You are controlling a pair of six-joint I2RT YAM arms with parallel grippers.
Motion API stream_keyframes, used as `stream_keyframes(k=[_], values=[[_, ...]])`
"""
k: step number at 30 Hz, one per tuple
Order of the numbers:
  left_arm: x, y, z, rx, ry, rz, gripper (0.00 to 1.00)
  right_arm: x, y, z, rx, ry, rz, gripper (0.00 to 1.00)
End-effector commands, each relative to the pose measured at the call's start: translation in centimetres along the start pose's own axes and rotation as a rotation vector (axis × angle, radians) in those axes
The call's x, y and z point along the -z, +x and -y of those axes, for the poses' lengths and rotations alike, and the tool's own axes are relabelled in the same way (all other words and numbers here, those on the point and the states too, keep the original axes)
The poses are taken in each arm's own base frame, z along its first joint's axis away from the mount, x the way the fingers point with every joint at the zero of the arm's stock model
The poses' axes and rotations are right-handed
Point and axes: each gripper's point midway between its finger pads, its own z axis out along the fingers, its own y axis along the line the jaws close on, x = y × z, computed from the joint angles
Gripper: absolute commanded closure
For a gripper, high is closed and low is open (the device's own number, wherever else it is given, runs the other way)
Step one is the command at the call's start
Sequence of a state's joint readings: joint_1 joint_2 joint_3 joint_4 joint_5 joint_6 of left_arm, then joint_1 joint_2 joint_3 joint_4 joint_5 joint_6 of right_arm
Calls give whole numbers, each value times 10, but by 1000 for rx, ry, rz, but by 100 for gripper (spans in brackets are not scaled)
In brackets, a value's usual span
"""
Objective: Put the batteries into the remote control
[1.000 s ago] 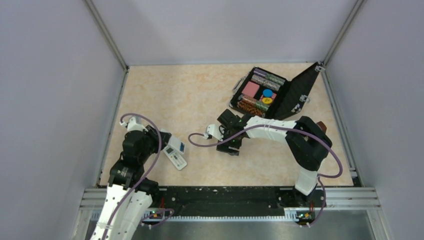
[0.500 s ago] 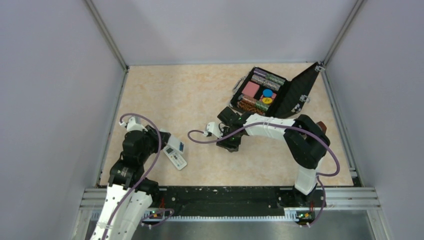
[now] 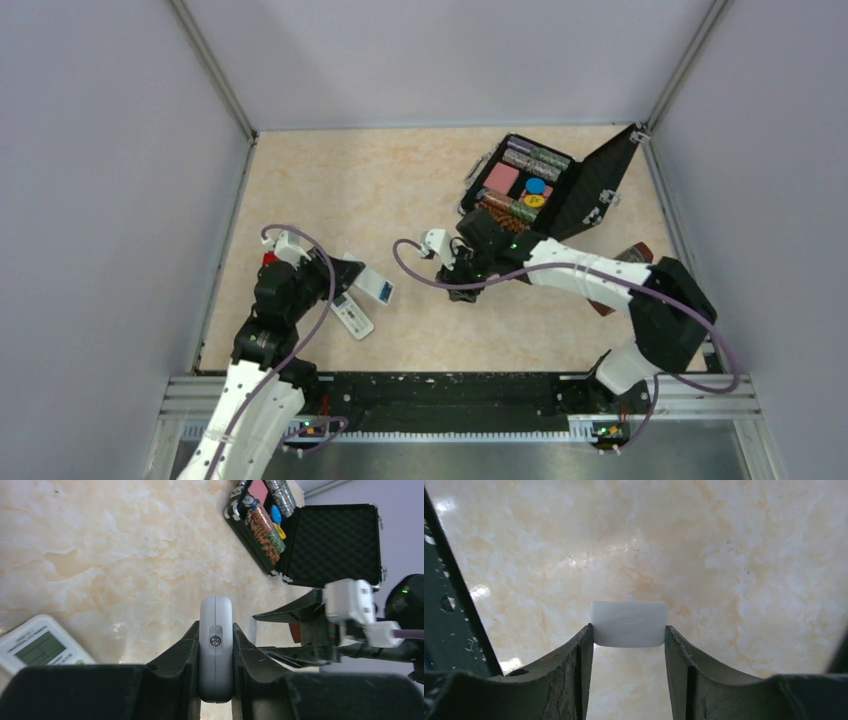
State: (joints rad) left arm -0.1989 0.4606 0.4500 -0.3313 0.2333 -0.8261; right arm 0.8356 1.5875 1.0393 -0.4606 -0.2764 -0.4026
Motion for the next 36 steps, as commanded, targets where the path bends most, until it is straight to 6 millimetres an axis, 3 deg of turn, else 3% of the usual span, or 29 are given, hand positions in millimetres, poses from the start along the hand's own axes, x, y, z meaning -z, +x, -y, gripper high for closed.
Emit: stream_keyframes(k=[1,7,14,23,28,36], values=[[-7,-14,44,-25,242,56,100,36,-55,-16,-24,-1,263,62],[-12,-19,69,-105,407,73,100,66,-95,-36,-72,27,434,62],[-18,-20,81,-173,466,91,100,69,-126,-49,-139,55,523,62],[-15,-14,84,-207,488,71,100,50,-143,-47,-160,119,480,62],[-15,-12,80,-205,469,56,100,50,-153,-43,-152,158,493,62],[-17,-9,77,-208,437,16,100,43,-153,-46,-146,163,468,62]])
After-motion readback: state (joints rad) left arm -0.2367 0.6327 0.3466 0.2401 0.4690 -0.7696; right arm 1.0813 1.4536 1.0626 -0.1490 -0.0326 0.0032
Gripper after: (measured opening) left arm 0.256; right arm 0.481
